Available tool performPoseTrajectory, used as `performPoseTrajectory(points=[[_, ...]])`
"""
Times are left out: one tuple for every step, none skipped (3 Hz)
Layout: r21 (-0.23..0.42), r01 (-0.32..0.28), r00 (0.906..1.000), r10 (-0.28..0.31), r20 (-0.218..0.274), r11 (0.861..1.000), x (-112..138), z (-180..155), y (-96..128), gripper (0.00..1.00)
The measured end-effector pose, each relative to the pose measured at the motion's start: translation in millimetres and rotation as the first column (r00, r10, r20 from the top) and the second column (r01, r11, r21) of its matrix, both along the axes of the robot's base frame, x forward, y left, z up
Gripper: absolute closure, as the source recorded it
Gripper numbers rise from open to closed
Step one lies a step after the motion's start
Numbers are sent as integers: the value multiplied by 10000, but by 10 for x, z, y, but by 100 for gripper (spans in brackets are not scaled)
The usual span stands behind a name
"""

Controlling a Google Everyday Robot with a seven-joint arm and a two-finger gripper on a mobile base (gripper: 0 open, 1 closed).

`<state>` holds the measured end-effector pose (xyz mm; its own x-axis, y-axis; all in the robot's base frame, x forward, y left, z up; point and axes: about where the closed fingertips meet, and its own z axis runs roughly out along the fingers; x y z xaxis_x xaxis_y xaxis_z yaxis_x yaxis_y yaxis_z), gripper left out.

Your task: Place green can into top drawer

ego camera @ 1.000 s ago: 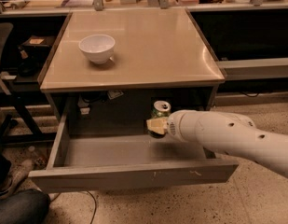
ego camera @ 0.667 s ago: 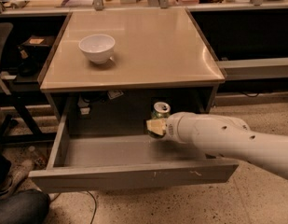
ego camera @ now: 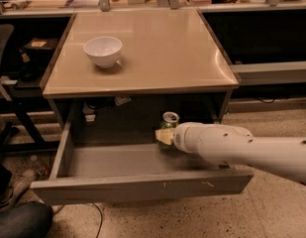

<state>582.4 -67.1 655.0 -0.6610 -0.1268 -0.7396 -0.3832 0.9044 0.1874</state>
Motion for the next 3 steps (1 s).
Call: performPoseTrajectory(points=[[-62,191,9998,-191,-96,9998,60,-132,3,100],[-156,373,9991,-376,-183,9992,84,-241,1,100],[-191,513,9984,-517,-212,9985,75,-294,6,100]])
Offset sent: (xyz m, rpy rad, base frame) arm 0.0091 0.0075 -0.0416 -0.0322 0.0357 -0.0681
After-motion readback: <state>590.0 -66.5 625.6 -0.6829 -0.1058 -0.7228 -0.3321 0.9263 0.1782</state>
